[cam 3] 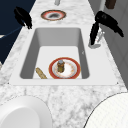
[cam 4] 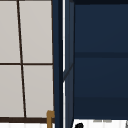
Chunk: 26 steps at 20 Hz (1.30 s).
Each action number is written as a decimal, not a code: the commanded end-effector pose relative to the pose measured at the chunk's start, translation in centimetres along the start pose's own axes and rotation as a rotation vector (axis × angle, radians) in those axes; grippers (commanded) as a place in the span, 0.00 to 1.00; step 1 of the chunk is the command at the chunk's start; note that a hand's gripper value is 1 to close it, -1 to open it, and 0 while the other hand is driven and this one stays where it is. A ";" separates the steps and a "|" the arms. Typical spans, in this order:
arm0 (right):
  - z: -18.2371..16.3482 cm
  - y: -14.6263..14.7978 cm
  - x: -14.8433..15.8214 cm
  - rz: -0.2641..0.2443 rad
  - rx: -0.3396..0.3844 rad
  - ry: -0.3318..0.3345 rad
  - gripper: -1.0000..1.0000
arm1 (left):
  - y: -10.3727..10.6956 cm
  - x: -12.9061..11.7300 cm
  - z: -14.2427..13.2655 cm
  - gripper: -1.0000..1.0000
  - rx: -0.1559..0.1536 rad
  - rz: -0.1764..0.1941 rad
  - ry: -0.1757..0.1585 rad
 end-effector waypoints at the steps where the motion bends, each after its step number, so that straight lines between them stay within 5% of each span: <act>1: -0.4 2.1 1.6 0.035 0.050 -0.025 0.00 | 0.0 0.0 0.0 0.50 0.000 0.000 0.000; 4: 1.4 3.4 2.3 0.041 0.040 -0.031 0.00 | 0.0 0.0 0.0 0.50 0.000 0.000 0.000; 8: 2.2 3.9 2.9 0.019 0.117 -0.060 0.00 | 0.0 0.0 0.0 0.50 0.000 0.000 0.000; 12: -1.0 2.7 1.3 0.028 0.085 -0.063 0.00 | 0.0 0.0 0.0 0.50 0.000 0.000 0.000; 17: -3.9 2.5 1.2 0.002 0.173 -0.067 0.00 | 0.0 0.0 0.0 0.50 0.000 0.000 0.000; 18: -4.4 2.3 1.5 0.007 0.195 -0.063 1.00 | 0.0 0.0 0.0 0.50 0.000 0.000 0.000; 22: -5.1 2.7 2.7 0.031 0.195 -0.023 1.00 | 0.0 0.0 0.0 0.50 0.000 0.000 0.000; 26: -4.0 5.3 0.6 0.011 0.068 -0.012 1.00 | 0.0 0.0 0.0 0.50 0.000 0.000 0.000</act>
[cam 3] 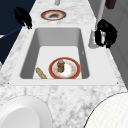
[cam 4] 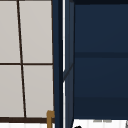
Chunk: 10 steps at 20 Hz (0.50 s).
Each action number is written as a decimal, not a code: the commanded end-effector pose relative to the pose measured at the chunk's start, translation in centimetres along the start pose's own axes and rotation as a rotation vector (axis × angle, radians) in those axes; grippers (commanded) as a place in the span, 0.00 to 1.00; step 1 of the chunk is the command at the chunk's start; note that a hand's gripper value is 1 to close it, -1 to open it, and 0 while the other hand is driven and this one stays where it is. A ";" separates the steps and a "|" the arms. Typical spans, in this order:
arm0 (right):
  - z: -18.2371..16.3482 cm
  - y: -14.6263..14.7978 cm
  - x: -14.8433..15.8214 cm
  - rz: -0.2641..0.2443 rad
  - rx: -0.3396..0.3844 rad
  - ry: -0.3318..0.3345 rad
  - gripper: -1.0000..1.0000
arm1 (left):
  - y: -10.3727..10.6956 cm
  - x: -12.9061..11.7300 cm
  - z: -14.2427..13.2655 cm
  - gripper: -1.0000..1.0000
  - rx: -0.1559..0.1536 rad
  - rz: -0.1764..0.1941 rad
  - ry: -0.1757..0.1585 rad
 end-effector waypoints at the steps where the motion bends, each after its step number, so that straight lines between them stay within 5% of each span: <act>1: -0.2 3.2 -1.1 -0.027 -0.064 0.027 1.00 | 0.0 0.0 0.0 0.50 0.000 0.000 0.000; 10: 0.1 3.7 -1.4 -0.006 -0.122 -0.077 1.00 | 0.0 0.0 0.0 0.50 0.000 0.000 0.000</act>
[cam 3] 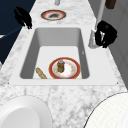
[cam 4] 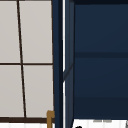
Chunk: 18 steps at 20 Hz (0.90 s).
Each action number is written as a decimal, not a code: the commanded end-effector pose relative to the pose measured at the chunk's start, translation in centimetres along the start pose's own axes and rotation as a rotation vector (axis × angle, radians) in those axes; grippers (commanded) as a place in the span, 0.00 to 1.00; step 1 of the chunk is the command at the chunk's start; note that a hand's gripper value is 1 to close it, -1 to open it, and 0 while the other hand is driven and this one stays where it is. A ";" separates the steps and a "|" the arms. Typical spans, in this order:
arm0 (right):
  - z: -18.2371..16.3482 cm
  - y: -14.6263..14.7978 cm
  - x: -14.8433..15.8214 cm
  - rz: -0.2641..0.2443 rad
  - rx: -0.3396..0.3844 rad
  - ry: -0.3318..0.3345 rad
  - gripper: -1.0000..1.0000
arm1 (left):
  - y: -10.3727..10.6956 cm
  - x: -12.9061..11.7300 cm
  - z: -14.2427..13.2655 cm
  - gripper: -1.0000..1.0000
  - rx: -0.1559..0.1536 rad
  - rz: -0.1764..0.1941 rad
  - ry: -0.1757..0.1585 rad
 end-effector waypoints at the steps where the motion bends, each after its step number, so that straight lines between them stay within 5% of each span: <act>1: 0.4 3.3 -0.7 -0.013 -0.072 0.022 1.00 | 0.0 0.0 0.0 0.50 0.000 0.000 0.000; 18: 0.2 5.0 -1.2 -0.110 -0.102 -0.026 1.00 | 0.0 0.0 0.0 0.50 0.000 0.000 0.000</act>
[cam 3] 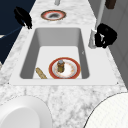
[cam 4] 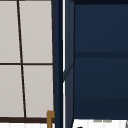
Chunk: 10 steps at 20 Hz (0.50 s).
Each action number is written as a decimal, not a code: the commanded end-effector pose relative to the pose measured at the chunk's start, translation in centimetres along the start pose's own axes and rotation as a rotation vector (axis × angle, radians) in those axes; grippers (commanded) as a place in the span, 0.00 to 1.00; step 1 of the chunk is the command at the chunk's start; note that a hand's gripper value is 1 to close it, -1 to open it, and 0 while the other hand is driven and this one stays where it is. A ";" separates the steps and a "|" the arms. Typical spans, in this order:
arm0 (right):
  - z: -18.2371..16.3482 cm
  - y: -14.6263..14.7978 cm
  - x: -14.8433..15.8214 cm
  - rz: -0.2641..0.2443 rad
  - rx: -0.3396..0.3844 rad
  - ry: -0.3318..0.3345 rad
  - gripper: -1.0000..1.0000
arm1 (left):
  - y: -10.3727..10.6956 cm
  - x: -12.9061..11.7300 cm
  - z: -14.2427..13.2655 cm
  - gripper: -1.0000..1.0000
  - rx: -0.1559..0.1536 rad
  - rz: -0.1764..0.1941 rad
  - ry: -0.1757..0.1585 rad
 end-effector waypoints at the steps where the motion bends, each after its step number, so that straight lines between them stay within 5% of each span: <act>1: 0.4 3.8 -0.5 -0.027 -0.030 0.025 1.00 | 0.0 0.0 0.0 0.50 0.000 0.000 0.000; 10: 0.2 3.8 -1.0 -0.031 -0.026 0.035 1.00 | 0.0 0.0 0.0 0.50 0.000 0.000 0.000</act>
